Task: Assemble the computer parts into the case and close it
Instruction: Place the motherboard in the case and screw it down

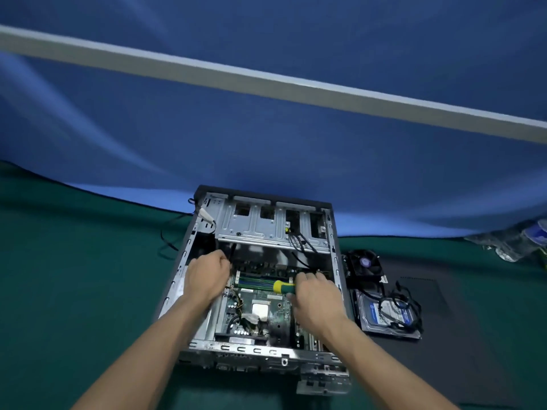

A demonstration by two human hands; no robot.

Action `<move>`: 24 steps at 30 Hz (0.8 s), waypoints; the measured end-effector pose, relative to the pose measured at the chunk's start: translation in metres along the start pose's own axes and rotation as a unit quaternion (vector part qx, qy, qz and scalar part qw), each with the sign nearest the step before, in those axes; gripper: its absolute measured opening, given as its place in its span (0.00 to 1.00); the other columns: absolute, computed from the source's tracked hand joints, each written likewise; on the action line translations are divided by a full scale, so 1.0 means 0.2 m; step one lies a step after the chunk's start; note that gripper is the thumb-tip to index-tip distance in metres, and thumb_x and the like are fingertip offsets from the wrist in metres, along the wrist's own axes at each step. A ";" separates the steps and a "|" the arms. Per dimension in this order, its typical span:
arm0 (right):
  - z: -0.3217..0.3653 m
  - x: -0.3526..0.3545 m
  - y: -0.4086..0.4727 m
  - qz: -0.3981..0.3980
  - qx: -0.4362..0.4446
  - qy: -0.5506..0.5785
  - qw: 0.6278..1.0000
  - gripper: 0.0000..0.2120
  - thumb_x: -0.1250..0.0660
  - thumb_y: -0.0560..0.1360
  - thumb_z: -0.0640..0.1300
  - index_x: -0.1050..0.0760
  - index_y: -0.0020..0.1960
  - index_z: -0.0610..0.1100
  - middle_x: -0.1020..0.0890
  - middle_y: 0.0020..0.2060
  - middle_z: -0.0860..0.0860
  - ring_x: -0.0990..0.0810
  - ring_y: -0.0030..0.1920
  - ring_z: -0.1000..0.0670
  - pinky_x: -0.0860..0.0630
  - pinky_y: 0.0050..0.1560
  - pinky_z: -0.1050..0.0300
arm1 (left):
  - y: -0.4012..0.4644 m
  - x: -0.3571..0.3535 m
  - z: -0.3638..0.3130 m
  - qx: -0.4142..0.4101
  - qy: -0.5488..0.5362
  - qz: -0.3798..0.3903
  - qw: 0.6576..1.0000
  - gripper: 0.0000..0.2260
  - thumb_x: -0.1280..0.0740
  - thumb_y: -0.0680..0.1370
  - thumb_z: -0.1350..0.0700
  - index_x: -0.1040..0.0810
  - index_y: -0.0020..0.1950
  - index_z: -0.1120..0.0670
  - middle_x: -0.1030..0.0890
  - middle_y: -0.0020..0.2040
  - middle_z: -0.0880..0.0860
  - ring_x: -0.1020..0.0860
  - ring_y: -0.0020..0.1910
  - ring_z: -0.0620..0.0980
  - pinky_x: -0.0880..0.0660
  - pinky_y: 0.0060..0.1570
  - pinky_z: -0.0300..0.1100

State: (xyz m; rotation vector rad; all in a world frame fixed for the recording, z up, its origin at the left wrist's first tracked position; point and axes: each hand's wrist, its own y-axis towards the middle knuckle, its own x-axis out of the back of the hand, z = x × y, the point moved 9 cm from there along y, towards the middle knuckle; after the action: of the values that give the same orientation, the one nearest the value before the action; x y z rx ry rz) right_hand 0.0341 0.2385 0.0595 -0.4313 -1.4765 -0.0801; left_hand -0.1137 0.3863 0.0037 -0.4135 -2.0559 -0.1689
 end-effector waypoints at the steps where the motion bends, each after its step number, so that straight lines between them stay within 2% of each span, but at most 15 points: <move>1: -0.07 0.01 -0.01 -0.010 -0.012 0.043 0.999 0.15 0.43 0.81 0.52 0.32 0.59 0.42 0.22 0.52 0.47 0.24 0.53 0.46 0.28 0.50 0.53 | -0.01 0.00 -0.03 0.011 -0.012 -0.007 1.000 0.10 0.43 0.78 0.57 0.25 0.40 0.52 0.21 0.36 0.49 0.24 0.36 0.49 0.32 0.37 0.43; 4: -0.29 -0.01 -0.06 -0.011 -0.075 0.240 0.968 0.08 0.40 0.79 0.50 0.36 0.52 0.47 0.24 0.39 0.53 0.26 0.35 0.53 0.33 0.33 0.57 | -0.04 -0.04 -0.18 0.025 -0.043 -0.004 0.999 0.08 0.41 0.78 0.57 0.25 0.40 0.52 0.22 0.32 0.48 0.25 0.32 0.47 0.35 0.30 0.40; 6: -0.44 -0.06 -0.08 -0.015 -0.116 0.356 0.927 0.10 0.36 0.76 0.49 0.38 0.46 0.50 0.25 0.35 0.53 0.30 0.30 0.54 0.37 0.29 0.59 | -0.07 -0.08 -0.31 0.013 -0.055 0.002 0.998 0.07 0.41 0.78 0.56 0.25 0.42 0.51 0.22 0.32 0.47 0.25 0.32 0.45 0.35 0.29 0.39; 8: -0.57 -0.11 -0.11 -0.030 -0.147 0.447 0.882 0.11 0.36 0.75 0.46 0.39 0.42 0.50 0.27 0.33 0.53 0.33 0.29 0.53 0.39 0.28 0.59 | -0.10 -0.15 -0.46 -0.010 -0.059 0.019 0.998 0.08 0.41 0.78 0.56 0.25 0.41 0.51 0.22 0.33 0.46 0.26 0.31 0.44 0.36 0.28 0.38; 10: -0.69 -0.17 -0.13 -0.042 -0.167 0.509 0.843 0.08 0.37 0.76 0.44 0.36 0.43 0.50 0.28 0.31 0.52 0.33 0.29 0.53 0.39 0.29 0.58 | -0.14 -0.22 -0.62 -0.032 -0.073 0.040 0.996 0.12 0.42 0.80 0.54 0.26 0.37 0.51 0.23 0.31 0.46 0.27 0.30 0.44 0.37 0.28 0.38; 12: -0.79 -0.25 -0.15 -0.046 -0.187 0.544 0.817 0.05 0.38 0.78 0.45 0.32 0.45 0.49 0.26 0.31 0.51 0.30 0.30 0.52 0.36 0.31 0.57 | -0.18 -0.29 -0.75 -0.050 -0.081 0.058 0.994 0.18 0.44 0.82 0.52 0.31 0.31 0.49 0.27 0.28 0.46 0.30 0.27 0.44 0.39 0.28 0.38; 14: -0.87 -0.36 -0.16 -0.044 -0.207 0.569 0.795 0.05 0.38 0.80 0.47 0.30 0.47 0.47 0.24 0.30 0.50 0.28 0.30 0.51 0.33 0.35 0.56 | -0.22 -0.38 -0.85 -0.062 -0.077 0.083 0.992 0.20 0.46 0.82 0.50 0.36 0.29 0.50 0.31 0.26 0.46 0.33 0.26 0.44 0.39 0.29 0.39; 17: -0.93 -0.52 -0.15 0.000 -0.232 0.568 0.789 0.08 0.38 0.79 0.49 0.31 0.44 0.47 0.20 0.32 0.49 0.25 0.31 0.51 0.30 0.38 0.56 | -0.25 -0.50 -0.96 -0.069 -0.052 0.122 0.989 0.21 0.47 0.82 0.47 0.36 0.30 0.51 0.29 0.28 0.48 0.30 0.30 0.48 0.36 0.32 0.42; 20: -0.95 -0.66 -0.14 0.049 -0.255 0.562 0.785 0.11 0.37 0.77 0.47 0.34 0.38 0.47 0.18 0.32 0.48 0.24 0.28 0.52 0.26 0.39 0.55 | -0.30 -0.61 -1.03 -0.093 0.025 0.147 0.984 0.18 0.48 0.82 0.47 0.35 0.35 0.51 0.26 0.33 0.49 0.27 0.36 0.53 0.36 0.35 0.45; 22: -0.94 -0.74 -0.14 0.082 -0.258 0.530 0.804 0.14 0.35 0.75 0.49 0.33 0.33 0.46 0.19 0.31 0.47 0.24 0.29 0.50 0.25 0.38 0.53 | -0.33 -0.65 -1.05 -0.109 0.077 0.146 0.980 0.14 0.51 0.83 0.47 0.36 0.40 0.50 0.27 0.34 0.49 0.28 0.36 0.54 0.37 0.36 0.45; 24: -0.93 -0.79 -0.14 0.116 -0.259 0.460 0.842 0.17 0.35 0.74 0.52 0.33 0.30 0.46 0.23 0.28 0.49 0.26 0.31 0.49 0.29 0.34 0.55 | -0.34 -0.66 -1.06 -0.120 0.107 0.138 0.977 0.13 0.53 0.83 0.47 0.38 0.42 0.50 0.31 0.31 0.47 0.32 0.31 0.51 0.37 0.35 0.45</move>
State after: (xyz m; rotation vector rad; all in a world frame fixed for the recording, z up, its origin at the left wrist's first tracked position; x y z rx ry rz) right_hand 0.1851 0.1195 -0.0941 -0.8608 -0.4184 -0.4389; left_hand 0.0943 0.2333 -0.0024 -0.7917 -1.7512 -0.2820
